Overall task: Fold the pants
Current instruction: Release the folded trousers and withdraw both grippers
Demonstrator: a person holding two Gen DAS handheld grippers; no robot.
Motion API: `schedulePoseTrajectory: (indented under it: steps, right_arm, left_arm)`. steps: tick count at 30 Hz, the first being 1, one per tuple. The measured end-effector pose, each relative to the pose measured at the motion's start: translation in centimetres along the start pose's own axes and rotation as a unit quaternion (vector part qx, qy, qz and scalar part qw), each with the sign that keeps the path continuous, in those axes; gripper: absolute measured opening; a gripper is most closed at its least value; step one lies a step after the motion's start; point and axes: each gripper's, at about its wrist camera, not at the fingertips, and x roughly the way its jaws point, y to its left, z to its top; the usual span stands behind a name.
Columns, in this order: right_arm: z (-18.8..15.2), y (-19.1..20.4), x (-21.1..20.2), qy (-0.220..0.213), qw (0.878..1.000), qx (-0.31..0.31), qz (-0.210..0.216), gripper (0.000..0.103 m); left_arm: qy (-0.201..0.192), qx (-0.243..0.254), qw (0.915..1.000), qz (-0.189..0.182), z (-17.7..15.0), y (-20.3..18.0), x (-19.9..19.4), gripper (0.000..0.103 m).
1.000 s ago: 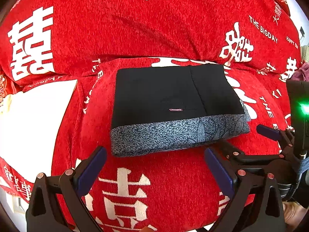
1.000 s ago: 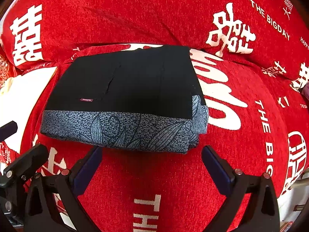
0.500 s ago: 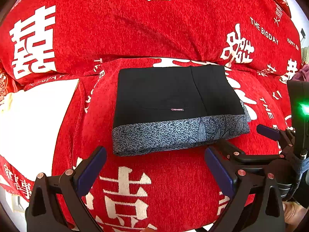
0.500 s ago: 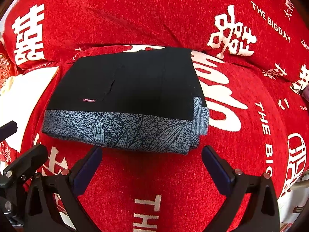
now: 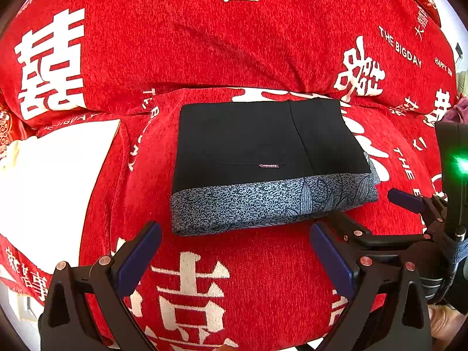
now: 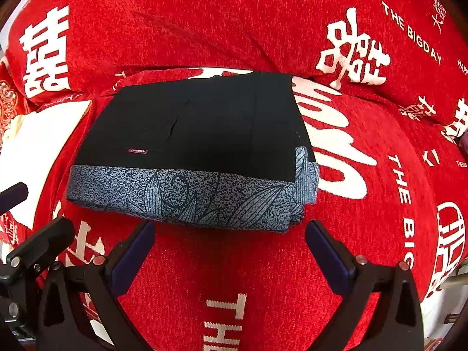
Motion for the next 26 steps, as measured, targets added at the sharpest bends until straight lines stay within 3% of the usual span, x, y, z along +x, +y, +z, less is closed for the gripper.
schedulePoseTrajectory:
  steps: [26]
  right_arm:
    - [-0.03, -0.24, 0.18, -0.002, 1.0, 0.0, 0.003, 0.103]
  left_arm:
    - [0.004, 0.008, 0.9999, -0.009, 0.16, -0.18, 0.13, 0.101]
